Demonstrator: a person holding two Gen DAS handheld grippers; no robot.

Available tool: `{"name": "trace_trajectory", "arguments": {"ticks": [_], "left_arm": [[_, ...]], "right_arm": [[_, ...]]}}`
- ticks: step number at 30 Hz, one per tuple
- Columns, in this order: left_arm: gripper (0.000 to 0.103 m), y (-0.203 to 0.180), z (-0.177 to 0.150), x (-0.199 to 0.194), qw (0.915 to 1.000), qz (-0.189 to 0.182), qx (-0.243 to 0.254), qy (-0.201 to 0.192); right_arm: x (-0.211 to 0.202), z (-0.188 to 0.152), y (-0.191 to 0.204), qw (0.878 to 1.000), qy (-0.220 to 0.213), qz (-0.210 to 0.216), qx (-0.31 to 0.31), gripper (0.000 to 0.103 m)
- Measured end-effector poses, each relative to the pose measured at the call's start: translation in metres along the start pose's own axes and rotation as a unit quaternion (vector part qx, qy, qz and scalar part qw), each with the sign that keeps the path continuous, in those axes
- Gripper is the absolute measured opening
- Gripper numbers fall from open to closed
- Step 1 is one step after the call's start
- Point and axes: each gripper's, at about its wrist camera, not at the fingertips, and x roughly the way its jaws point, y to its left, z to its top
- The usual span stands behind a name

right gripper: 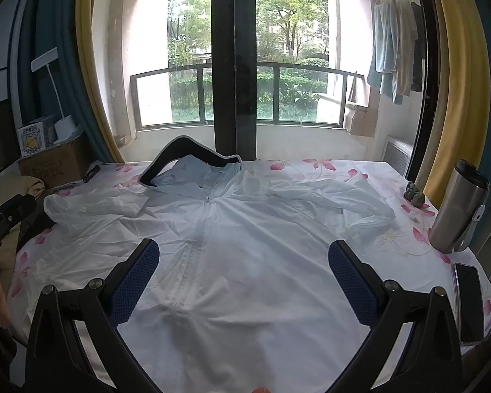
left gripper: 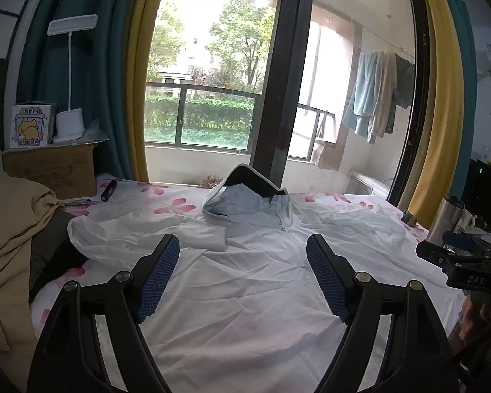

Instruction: Fold large clothes

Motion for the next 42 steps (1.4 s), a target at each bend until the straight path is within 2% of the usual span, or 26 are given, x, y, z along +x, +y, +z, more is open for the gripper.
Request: {"name": "trace_trajectory", "arguments": {"ticks": [20,23,33,39,41,42], "left_arm": [[0.082,0.003,0.006,0.015,0.9999,-0.003,-0.013,0.011],[0.082,-0.001,0.006,0.022,0.9998,0.001,-0.005,0.019],[0.082,-0.005,0.015,0.068,0.9981,0.008,-0.01,0.06],[0.082,0.0,0.02,0.103,0.996,0.0,-0.015,0.088],[0.082,0.003,0.022,0.115,0.9954,0.001,-0.015,0.095],[0.082,0.005,0.023,0.121,0.995,0.001,-0.015,0.099]], "right_arm": [[0.016,0.003,-0.005,1.0,0.015,0.011,0.002,0.102],[0.023,0.006,-0.011,0.999,0.023,0.036,0.001,0.102],[0.066,0.024,-0.058,0.999,0.045,0.025,-0.014,0.101],[0.103,0.036,-0.082,0.996,0.07,0.024,-0.047,0.088],[0.119,0.039,-0.087,0.995,0.082,0.024,-0.058,0.073],[0.128,0.042,-0.088,0.994,0.088,0.024,-0.063,0.071]]}}
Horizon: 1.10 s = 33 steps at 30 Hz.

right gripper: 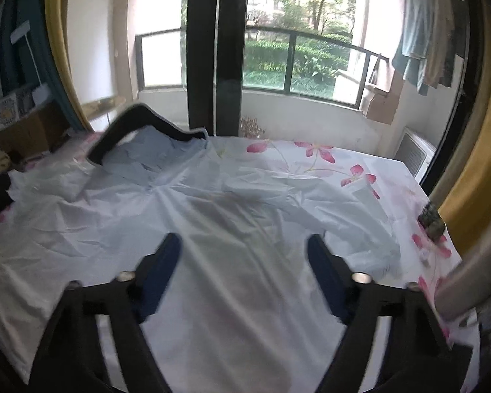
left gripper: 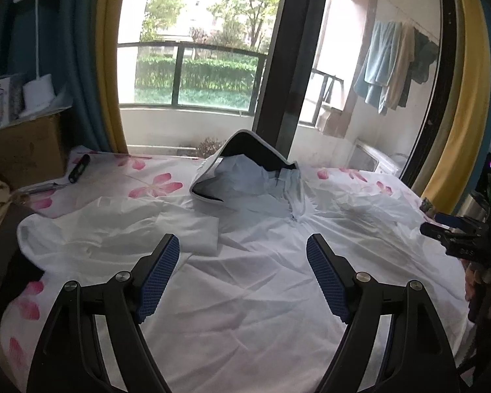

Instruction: Fold large clothes

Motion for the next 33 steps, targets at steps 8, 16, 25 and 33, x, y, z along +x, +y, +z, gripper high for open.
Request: {"name": "trace_trajectory", "arguments": {"ticks": [8,16,25,33], "left_arm": [[0.082,0.012,0.01,0.049,0.999,0.031,-0.007,0.032],[0.082,0.025,0.007,0.083,0.9967,0.044,-0.03,0.061],[0.082,0.036,0.004,0.093,0.9953,0.046,-0.047,0.071],[0.082,0.037,0.005,0.079,0.9967,0.017,-0.055,0.058]], "right_arm": [[0.067,0.026,-0.009,0.998,0.045,0.014,-0.049,0.056],[0.119,0.045,0.001,0.991,0.071,0.045,-0.101,0.055],[0.158,0.047,0.006,0.986,0.093,0.054,-0.127,0.018],[0.127,0.059,0.002,0.99,0.039,0.025,-0.13,0.001]]}}
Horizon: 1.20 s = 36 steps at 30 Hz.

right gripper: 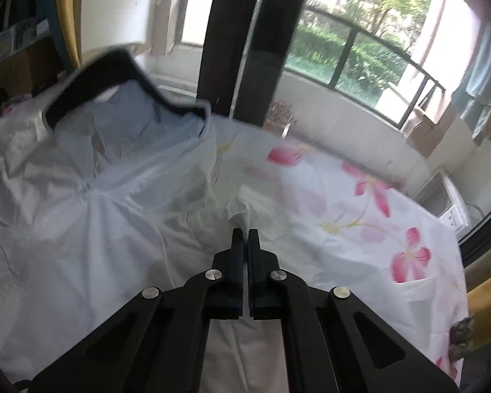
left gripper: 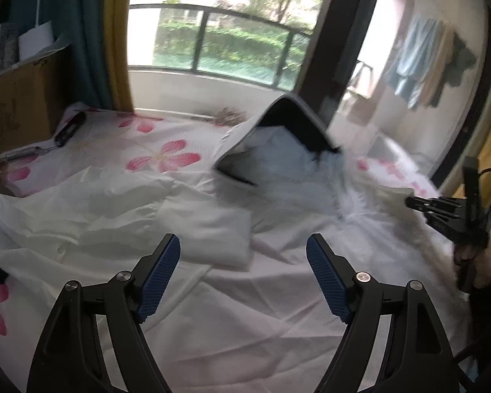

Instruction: Fold large clothes

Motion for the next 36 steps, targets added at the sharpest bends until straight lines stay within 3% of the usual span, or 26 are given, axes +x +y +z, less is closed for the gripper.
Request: {"name": "trace_trajectory", "arguments": {"ticks": [5,16,27,36], "left_arm": [[0.082,-0.003,-0.001,-0.007,0.9997,0.019,0.018,0.005],[0.082,0.029,-0.009,-0.039,0.9999,-0.007,0.011,-0.004],[0.082,0.068,-0.012,-0.055,0.9995,-0.022,-0.01,-0.021],[0.082,0.084,-0.008,-0.048,0.9995,-0.018,-0.012,-0.021]], "right_arm": [[-0.042,0.014,0.008,0.999,-0.038,-0.009,0.016,0.001],[-0.081,0.028,0.087,0.997,-0.067,0.028,0.018,0.001],[-0.07,0.04,0.167,0.994,-0.057,0.09,0.009,0.001],[-0.049,0.048,0.193,0.991,-0.051,0.12,0.016,0.002]]}}
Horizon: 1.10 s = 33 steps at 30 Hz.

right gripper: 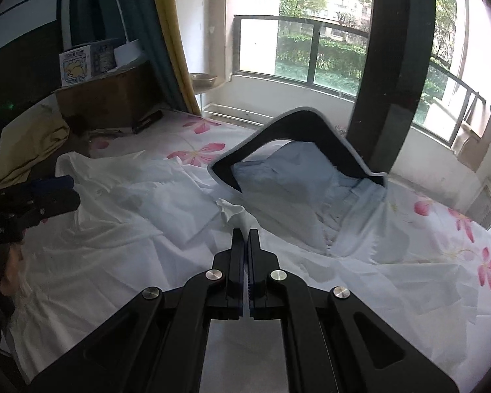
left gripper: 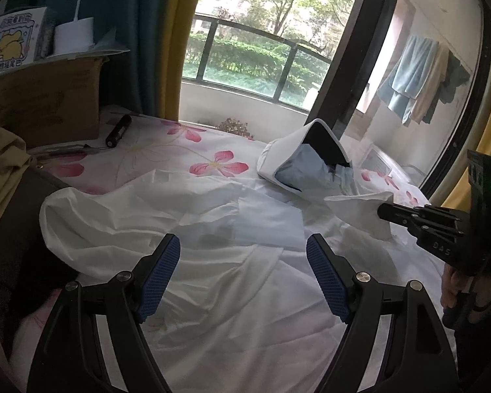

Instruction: Fold large clothes

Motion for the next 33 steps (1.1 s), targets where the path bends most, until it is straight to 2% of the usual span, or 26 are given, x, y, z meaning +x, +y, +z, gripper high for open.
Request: {"name": "trace_trajectory", "arguments": {"ticks": [9,12,15,16,17,18,19,20,27,30,32,33], "left_arm": [[0.082,-0.007,0.01,0.022,0.9982,-0.01,0.045,0.037],[0.082,-0.016,0.013,0.035,0.9961,-0.017,0.064,0.057],[0.082,-0.03,0.013,0.05,0.992,-0.024,0.092,0.083],[0.082,-0.035,0.013,0.054,0.9902,-0.025,0.103,0.091],[0.082,-0.041,0.013,0.059,0.9882,-0.025,0.114,0.099],[0.082,-0.047,0.012,0.063,0.9864,-0.027,0.125,0.104],[0.082,-0.053,0.012,0.066,0.9852,-0.028,0.132,0.106],[0.082,-0.058,0.011,0.071,0.9835,-0.025,0.141,0.11],[0.081,-0.067,0.006,0.106,0.977,-0.008,0.164,0.135],[0.07,-0.067,0.003,0.12,0.973,0.007,0.176,0.149],[0.066,-0.069,0.001,0.121,0.9712,0.016,0.192,0.14],[0.059,-0.068,0.002,0.122,0.9707,0.023,0.196,0.137]], "right_arm": [[0.041,-0.011,0.003,0.997,0.039,0.027,0.053,0.002],[0.053,-0.015,0.004,0.994,0.072,0.048,0.062,0.003],[0.05,-0.018,0.004,0.994,0.078,0.046,0.061,0.007],[0.046,-0.018,0.002,0.994,0.075,0.045,0.062,0.015],[0.041,-0.017,0.0,0.995,0.071,0.044,0.062,0.031],[0.035,-0.018,-0.003,0.995,0.066,0.039,0.064,0.041],[0.029,-0.019,-0.007,0.995,0.061,0.032,0.068,0.06],[0.021,-0.021,-0.012,0.995,0.054,0.026,0.074,0.067],[-0.02,-0.041,-0.05,0.994,0.043,-0.018,0.102,0.068],[-0.034,-0.052,-0.064,0.992,0.043,-0.033,0.115,0.068],[-0.044,-0.061,-0.075,0.99,0.042,-0.044,0.125,0.068],[-0.048,-0.065,-0.08,0.989,0.041,-0.047,0.131,0.068]]}}
